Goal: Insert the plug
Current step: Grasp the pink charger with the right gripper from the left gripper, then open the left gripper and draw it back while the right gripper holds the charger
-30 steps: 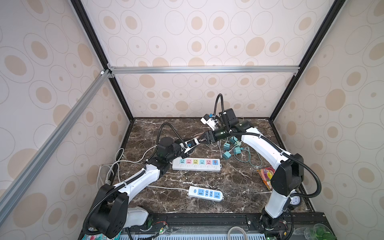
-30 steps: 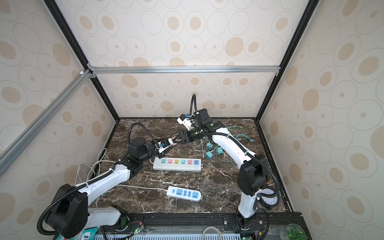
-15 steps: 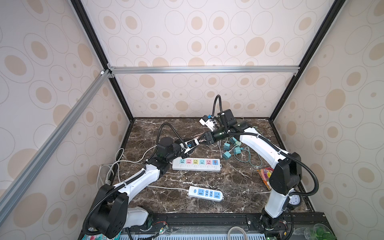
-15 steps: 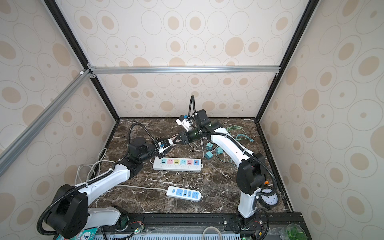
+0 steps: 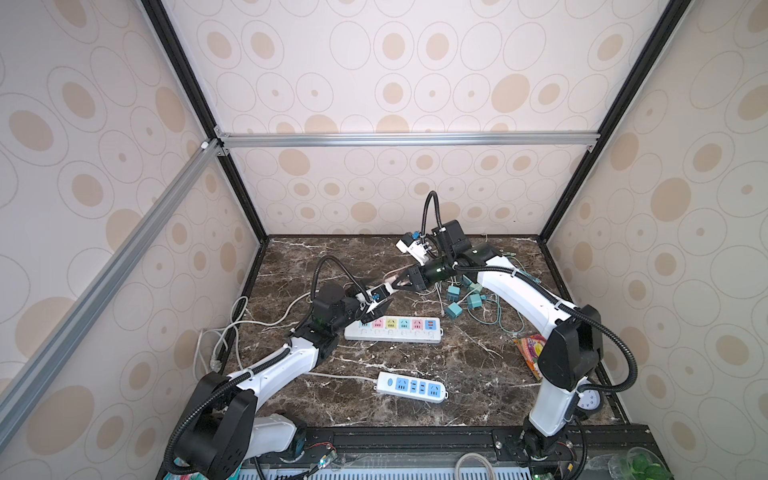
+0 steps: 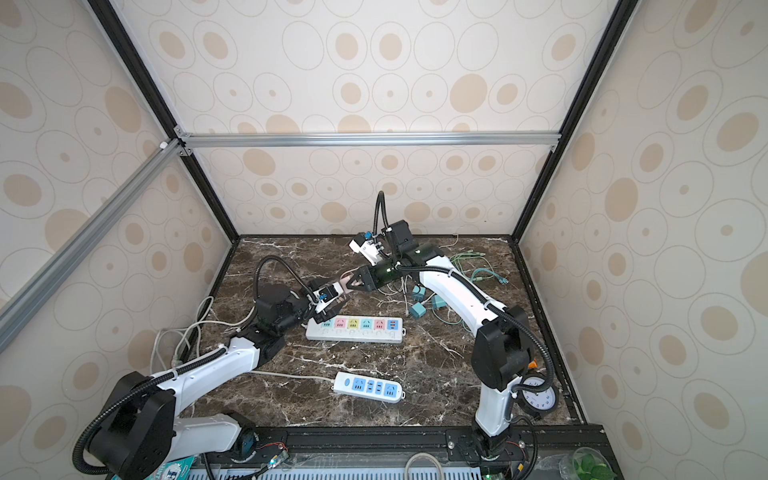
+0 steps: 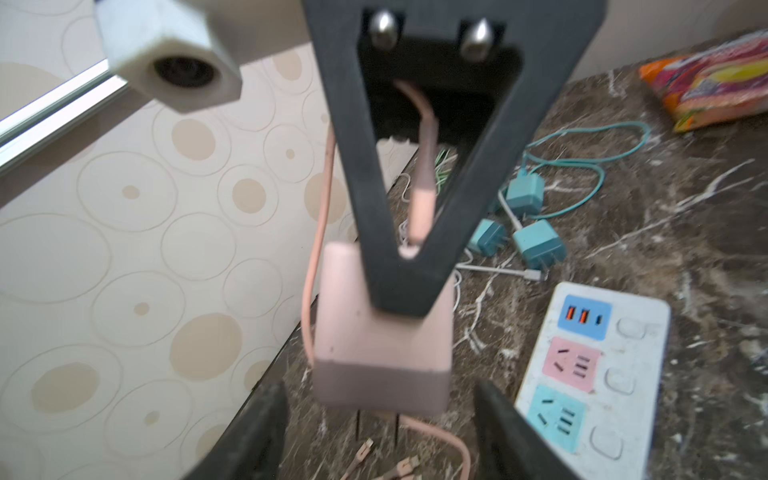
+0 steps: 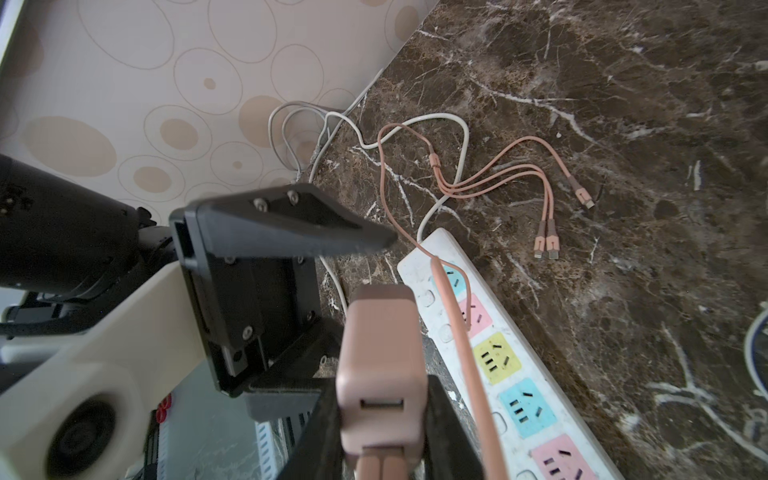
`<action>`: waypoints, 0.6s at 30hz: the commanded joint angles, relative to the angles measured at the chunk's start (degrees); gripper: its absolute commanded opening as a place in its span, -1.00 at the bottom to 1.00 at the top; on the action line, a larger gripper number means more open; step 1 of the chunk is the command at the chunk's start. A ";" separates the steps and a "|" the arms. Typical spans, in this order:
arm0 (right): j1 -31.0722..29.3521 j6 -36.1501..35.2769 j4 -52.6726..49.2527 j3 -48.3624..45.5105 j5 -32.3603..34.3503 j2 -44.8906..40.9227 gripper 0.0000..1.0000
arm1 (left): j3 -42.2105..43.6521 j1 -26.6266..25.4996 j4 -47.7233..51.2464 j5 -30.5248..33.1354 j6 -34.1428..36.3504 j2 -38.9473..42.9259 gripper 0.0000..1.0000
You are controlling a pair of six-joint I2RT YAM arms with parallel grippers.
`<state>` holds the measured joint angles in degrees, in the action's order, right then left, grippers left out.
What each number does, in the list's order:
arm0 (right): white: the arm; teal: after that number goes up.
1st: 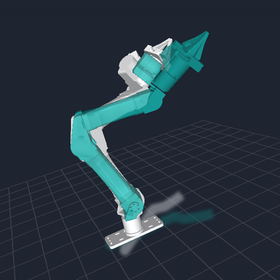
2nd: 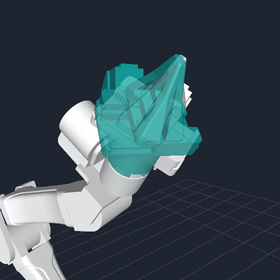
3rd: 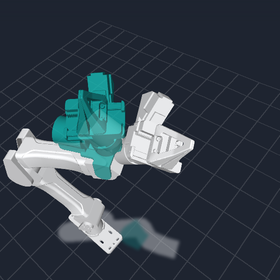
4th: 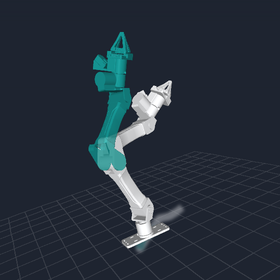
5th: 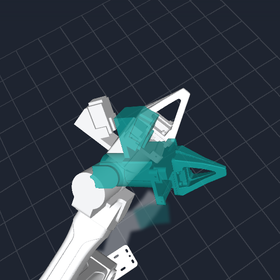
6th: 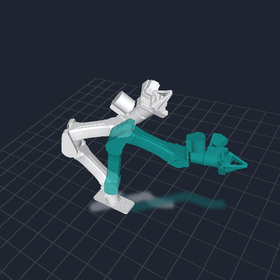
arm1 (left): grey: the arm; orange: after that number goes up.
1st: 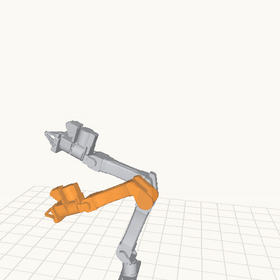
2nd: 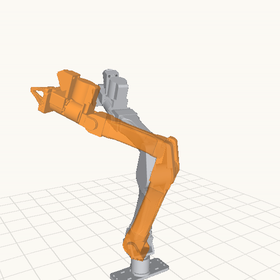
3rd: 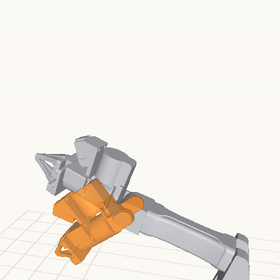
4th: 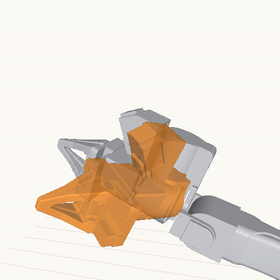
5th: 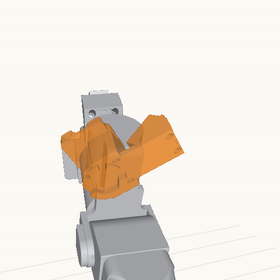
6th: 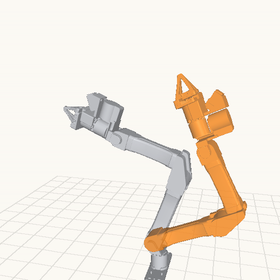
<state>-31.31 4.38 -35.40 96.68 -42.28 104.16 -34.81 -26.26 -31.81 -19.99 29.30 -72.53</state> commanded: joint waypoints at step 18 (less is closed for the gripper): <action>0.09 -3.18 3.04 0.00 4.94 -0.63 -1.00 | -2.05 5.58 18.39 28.46 -56.83 1.50 0.96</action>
<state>-31.14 2.20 -33.56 96.42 -37.32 104.16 -33.74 -21.76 -22.87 4.73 -13.61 -70.76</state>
